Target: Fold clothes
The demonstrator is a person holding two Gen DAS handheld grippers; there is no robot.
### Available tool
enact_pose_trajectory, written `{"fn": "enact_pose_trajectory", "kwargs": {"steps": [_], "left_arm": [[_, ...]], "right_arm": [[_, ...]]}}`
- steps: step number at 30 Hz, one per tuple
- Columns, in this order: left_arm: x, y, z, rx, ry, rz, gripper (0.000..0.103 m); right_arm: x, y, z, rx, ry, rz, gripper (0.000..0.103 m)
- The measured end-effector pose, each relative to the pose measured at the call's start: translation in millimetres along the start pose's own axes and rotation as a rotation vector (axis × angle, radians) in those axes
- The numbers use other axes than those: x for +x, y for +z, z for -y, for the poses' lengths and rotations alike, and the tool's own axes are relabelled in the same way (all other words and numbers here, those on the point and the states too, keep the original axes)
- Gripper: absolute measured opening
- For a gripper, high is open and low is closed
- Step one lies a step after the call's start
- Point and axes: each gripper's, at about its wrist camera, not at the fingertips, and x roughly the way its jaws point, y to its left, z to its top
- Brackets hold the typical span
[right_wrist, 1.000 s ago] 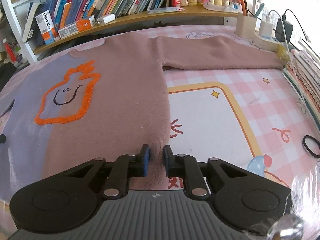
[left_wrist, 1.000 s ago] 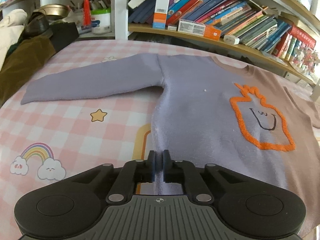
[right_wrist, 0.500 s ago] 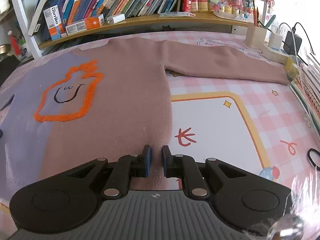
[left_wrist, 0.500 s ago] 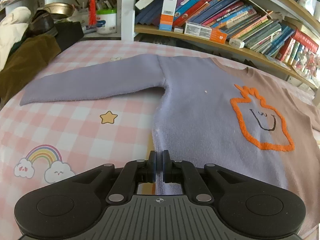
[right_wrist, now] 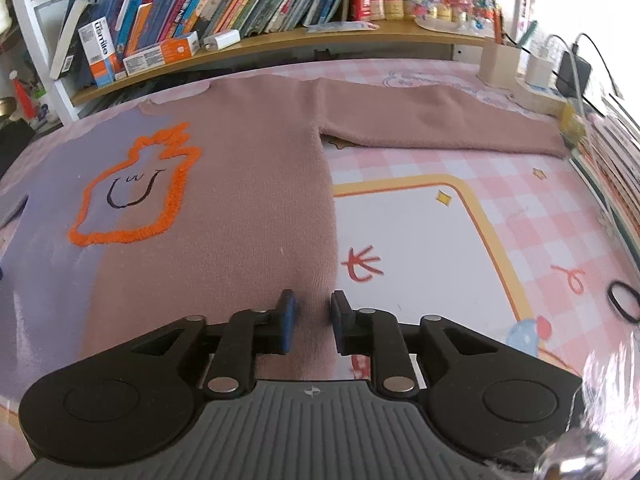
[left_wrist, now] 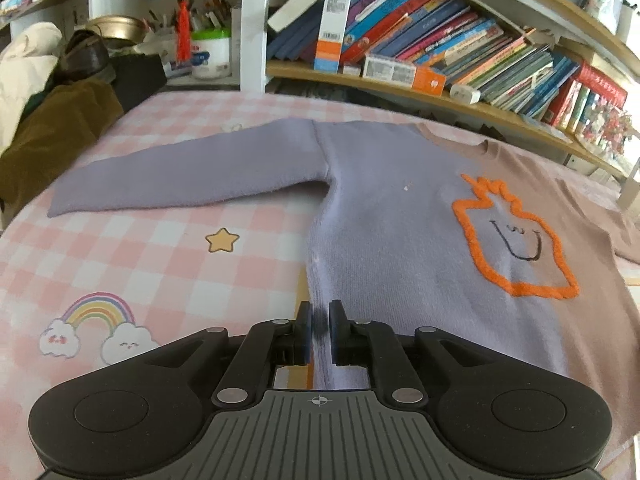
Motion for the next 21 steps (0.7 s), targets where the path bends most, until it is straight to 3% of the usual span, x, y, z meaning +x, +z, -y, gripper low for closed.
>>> {"fn": "enact_pose_trajectory", "kwargs": {"steps": [3,5,7,21], "left_arm": [[-12.6,-4.7,-1.2,0.019,-0.008,0.011,0.020],[-19.1,-8.9,-1.3,0.030,-0.012,0.005,0.034],[-25.4,-14.1,-1.0,0.038,-0.004,0.000,0.055],[-34.6,-36.7,-12.8,-0.022,-0.082,-0.077,0.058]], "right_arm": [[-9.5,-9.2,4.0,0.028,0.007,-0.009,0.023],[-15.8,-16.9,5.6,0.046,0.011,-0.016,0.024],[-21.4,-24.6,5.8,0.061,0.014,-0.021,0.024],[-40.8,-50.9,2.8,0.123,-0.004,-0.010,0.028]]}}
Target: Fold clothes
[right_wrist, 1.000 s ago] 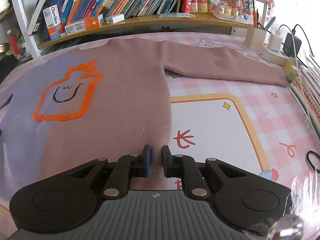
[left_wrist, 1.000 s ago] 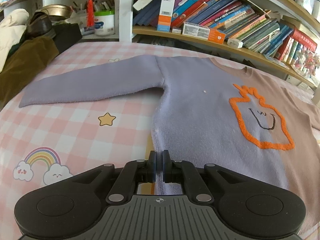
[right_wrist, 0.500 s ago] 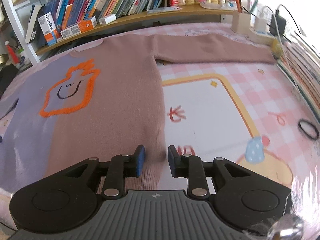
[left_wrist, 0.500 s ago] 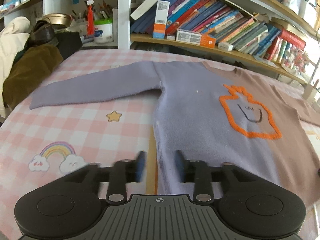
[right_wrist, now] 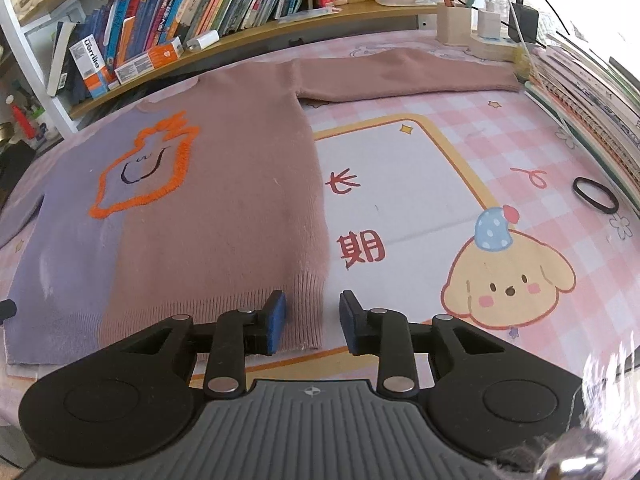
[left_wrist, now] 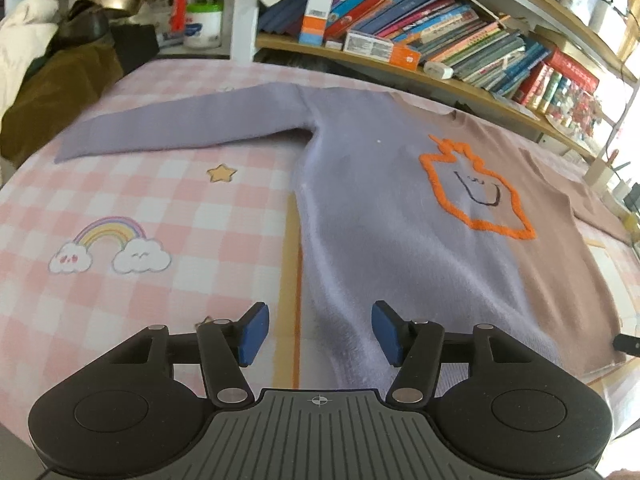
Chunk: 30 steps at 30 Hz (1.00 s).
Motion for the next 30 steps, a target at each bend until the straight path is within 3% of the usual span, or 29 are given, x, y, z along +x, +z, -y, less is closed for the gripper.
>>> {"fn": "enact_pose_trajectory", "kwargs": {"steps": [5,8,10,30], "left_arm": [[0.8,-2.4,-2.8,-0.024,-0.008,-0.006,0.052],[3.1,-2.2,-4.3,-0.039,-0.024,-0.017,0.033],[4.4,-2.0,-4.9,-0.047,-0.036,-0.021,0.007],[7.1,-1.3,-1.8,-0.042,-0.012,-0.006,0.006]], "right_arm": [[0.4,-1.0,-2.4,-0.016,-0.010,0.001,0.025],[1.2,-1.3,-4.7,-0.038,0.001,-0.007,0.012],[1.2,-0.7,-8.4,-0.060,-0.001,-0.009,0.008],[2.8,-0.6,-10.5,-0.085,-0.010,0.011,0.006]]}}
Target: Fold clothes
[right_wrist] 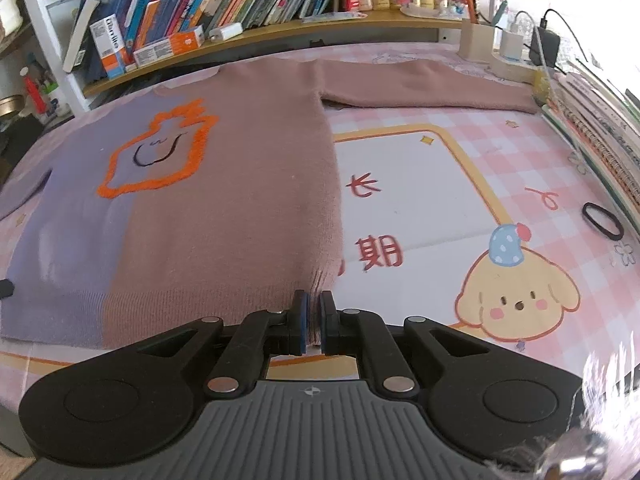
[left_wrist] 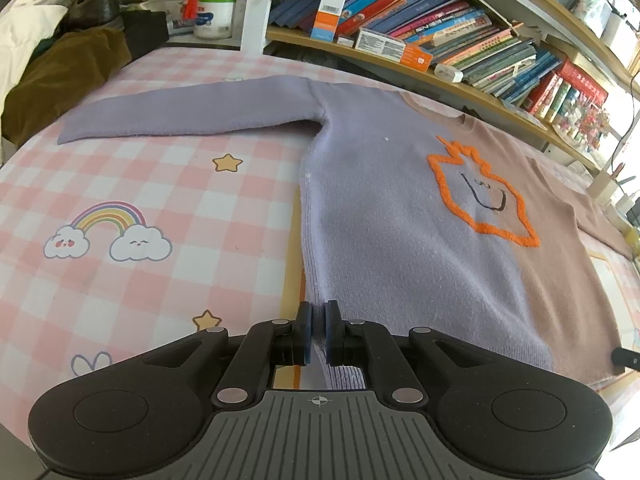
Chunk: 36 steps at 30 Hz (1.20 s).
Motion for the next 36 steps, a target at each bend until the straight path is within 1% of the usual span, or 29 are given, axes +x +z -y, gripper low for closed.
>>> {"fn": "enact_pose_trajectory", "kwargs": {"steps": [10,14,16,18,19,20,23,24,25,26,27,28,30,32,35,36], "left_arm": [[-2.1,-0.5,-0.8,-0.006,-0.007,0.003,0.006],[-6.3,-1.0,2.0,0.007,-0.005,0.020,0.006],[-9.8,-1.2,4.6,0.019,0.004,0.036,0.008],[-13.3,-1.4,7.2,0.031,0.013,0.052,0.011],[-15.5,-1.7,9.2,0.040,0.016,0.062,0.013],[-17.8,-1.9,11.4,0.050,0.019,0.071,0.015],[-24.4,-2.8,17.6,0.072,0.031,0.099,0.025],[-25.9,-3.1,20.1,0.076,0.038,0.106,0.033],[-27.4,-3.4,22.6,0.080,0.044,0.113,0.042],[-28.8,-3.9,25.5,0.083,0.053,0.122,0.048],[-29.8,-4.3,28.6,0.084,0.063,0.130,0.057],[-30.7,-4.7,31.7,0.085,0.073,0.139,0.064],[-30.5,-4.0,37.4,0.086,0.085,0.146,0.069],[-30.2,-3.1,46.4,0.098,0.098,0.144,0.071],[-32.7,-3.6,66.5,0.148,0.100,0.140,0.078],[-34.3,-5.6,73.8,0.164,0.097,0.146,0.082]], "right_arm": [[-2.4,-0.2,-1.2,-0.012,-0.009,0.006,0.006],[-4.1,-1.0,-2.2,-0.010,-0.015,0.007,0.006],[-5.5,-0.3,-2.4,-0.003,-0.016,0.011,0.006],[-8.7,0.9,-1.8,0.008,-0.021,0.023,0.012],[-10.7,1.2,-1.8,0.011,-0.029,0.031,0.024],[-12.8,1.5,-2.0,0.012,-0.036,0.039,0.039],[-17.4,3.8,-5.0,0.002,-0.042,0.059,0.055],[-18.4,5.1,-6.4,-0.005,-0.039,0.062,0.060],[-19.3,6.5,-8.0,-0.014,-0.039,0.067,0.073],[-20.0,8.2,-9.9,-0.029,-0.042,0.076,0.081],[-20.8,9.7,-12.0,-0.046,-0.046,0.088,0.084],[-21.1,11.0,-13.0,-0.056,-0.048,0.094,0.089],[-21.5,12.9,-13.5,-0.075,-0.048,0.101,0.093],[-23.3,12.7,-12.1,-0.091,-0.052,0.110,0.097],[-28.1,9.8,-4.6,-0.100,-0.055,0.114,0.098],[-29.6,8.7,-1.9,-0.102,-0.054,0.115,0.098]]}}
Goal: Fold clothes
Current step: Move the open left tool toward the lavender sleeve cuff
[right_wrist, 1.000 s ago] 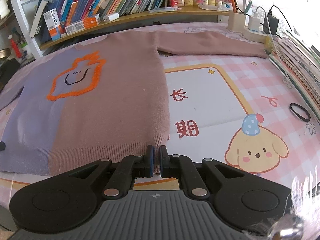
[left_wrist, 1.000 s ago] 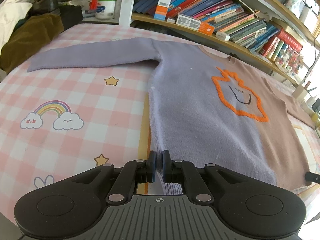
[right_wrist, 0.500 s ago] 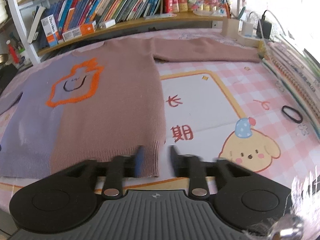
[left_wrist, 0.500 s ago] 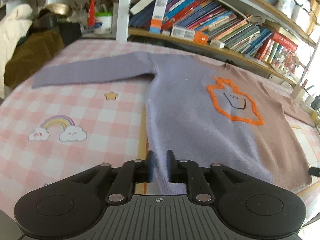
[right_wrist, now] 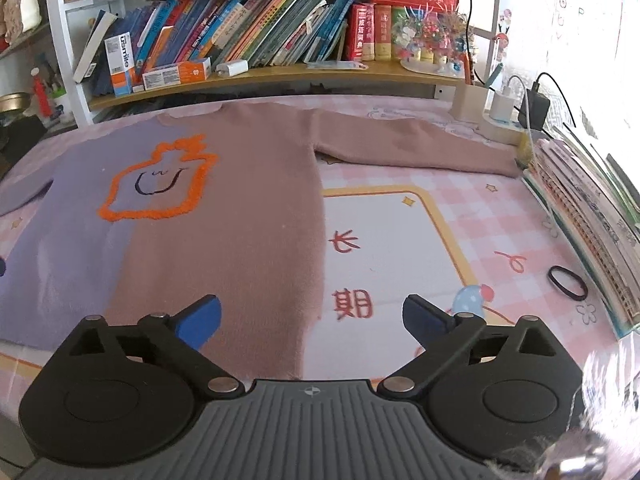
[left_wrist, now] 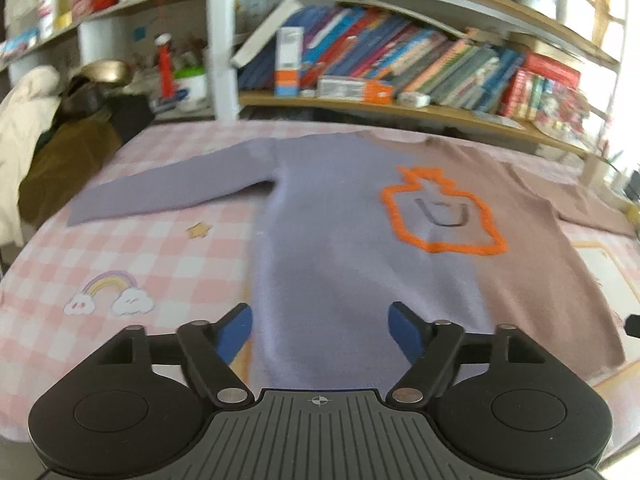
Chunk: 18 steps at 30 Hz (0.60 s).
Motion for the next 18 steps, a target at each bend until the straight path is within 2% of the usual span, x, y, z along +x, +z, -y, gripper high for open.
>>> {"fn": "enact_pose_trajectory", "kwargs": {"steps": [6,15,18], "left_arm": [[-12.5,-7.8,28.8,0.061,0.001,-0.001,0.084],[-34.8,-24.2,37.8,0.054,0.062,-0.014,0.087],[-36.5,-26.0,42.4,0.064,0.058,-0.014,0.087]], "right_arm": [[-8.2,-12.4,14.5,-0.005,0.008,-0.012,0.099],[-22.0,-33.4,21.8,-0.017,0.047,-0.029,0.099],[-26.3,-37.1,24.5,-0.018,0.047,-0.025,0.099]]}}
